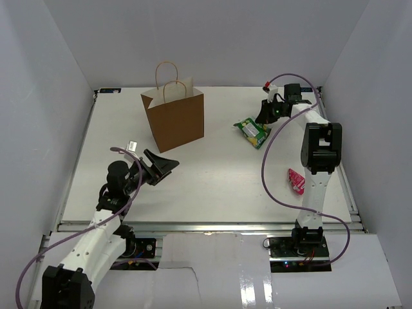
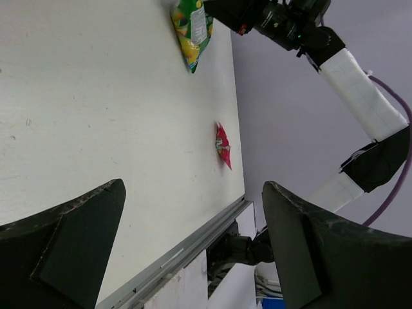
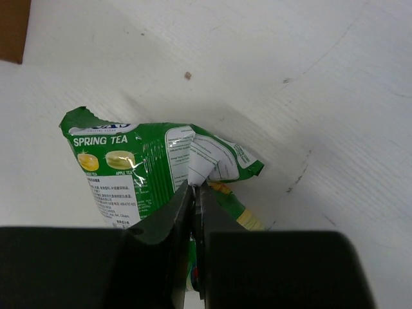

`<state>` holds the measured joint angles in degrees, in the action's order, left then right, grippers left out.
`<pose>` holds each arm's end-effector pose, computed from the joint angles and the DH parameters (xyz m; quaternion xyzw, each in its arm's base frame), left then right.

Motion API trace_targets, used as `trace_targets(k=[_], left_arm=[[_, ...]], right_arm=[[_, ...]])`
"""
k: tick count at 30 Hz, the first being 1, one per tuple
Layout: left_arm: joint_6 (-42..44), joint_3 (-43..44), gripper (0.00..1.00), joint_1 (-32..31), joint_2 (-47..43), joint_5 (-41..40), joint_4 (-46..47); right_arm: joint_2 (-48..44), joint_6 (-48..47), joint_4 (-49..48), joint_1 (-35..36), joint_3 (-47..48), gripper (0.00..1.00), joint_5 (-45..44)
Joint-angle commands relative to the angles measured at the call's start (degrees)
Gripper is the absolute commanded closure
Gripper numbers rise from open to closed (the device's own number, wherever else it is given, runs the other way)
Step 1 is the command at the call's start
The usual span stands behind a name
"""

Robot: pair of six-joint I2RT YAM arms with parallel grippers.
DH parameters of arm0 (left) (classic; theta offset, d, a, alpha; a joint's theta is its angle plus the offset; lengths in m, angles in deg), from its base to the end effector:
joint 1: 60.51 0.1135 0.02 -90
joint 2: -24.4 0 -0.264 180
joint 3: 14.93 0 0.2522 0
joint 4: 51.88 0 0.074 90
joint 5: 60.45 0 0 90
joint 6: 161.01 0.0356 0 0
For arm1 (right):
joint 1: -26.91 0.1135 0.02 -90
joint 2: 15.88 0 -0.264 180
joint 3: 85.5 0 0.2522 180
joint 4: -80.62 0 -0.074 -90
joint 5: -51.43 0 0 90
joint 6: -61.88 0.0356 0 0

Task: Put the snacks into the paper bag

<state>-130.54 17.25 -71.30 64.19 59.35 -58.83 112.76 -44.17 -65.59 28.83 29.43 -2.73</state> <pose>0.1624 -0.0490 0.2227 -0.1721 0.7612 -0.5068 0.3662 0.4984 0.0376 0.1841 -0.2486 0.8585 0.2422 0.3775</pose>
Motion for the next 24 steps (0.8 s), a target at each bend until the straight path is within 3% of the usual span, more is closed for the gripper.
trace_targets(k=[1, 6, 10, 18, 24], left_arm=[[-0.5, 2.2, 0.02, -4.2, 4.5, 0.0, 4.1], [-1.0, 3.9, 0.02, -12.6, 13.6, -4.1, 11.5], [0.2, 8.7, 0.02, -15.5, 23.2, -4.4, 14.2], [4.0, 19.4, 0.02, -18.6, 43.3, -0.5, 21.2], [7.8, 26.0, 0.02, -23.0, 51.8, 8.6, 27.6]], right_arm=[[-4.9, -2.5, 3.4, -0.2, -2.6, 0.92, 4.8], [-11.7, -9.9, 9.0, -0.4, -8.4, 0.92, 18.4], [-22.1, -13.6, 10.3, 0.2, -16.8, 0.92, 24.5], [-36.9, -17.9, 12.8, 4.0, -29.0, 0.92, 29.0], [-40.9, -16.9, 12.5, 8.3, -32.6, 0.92, 28.7]])
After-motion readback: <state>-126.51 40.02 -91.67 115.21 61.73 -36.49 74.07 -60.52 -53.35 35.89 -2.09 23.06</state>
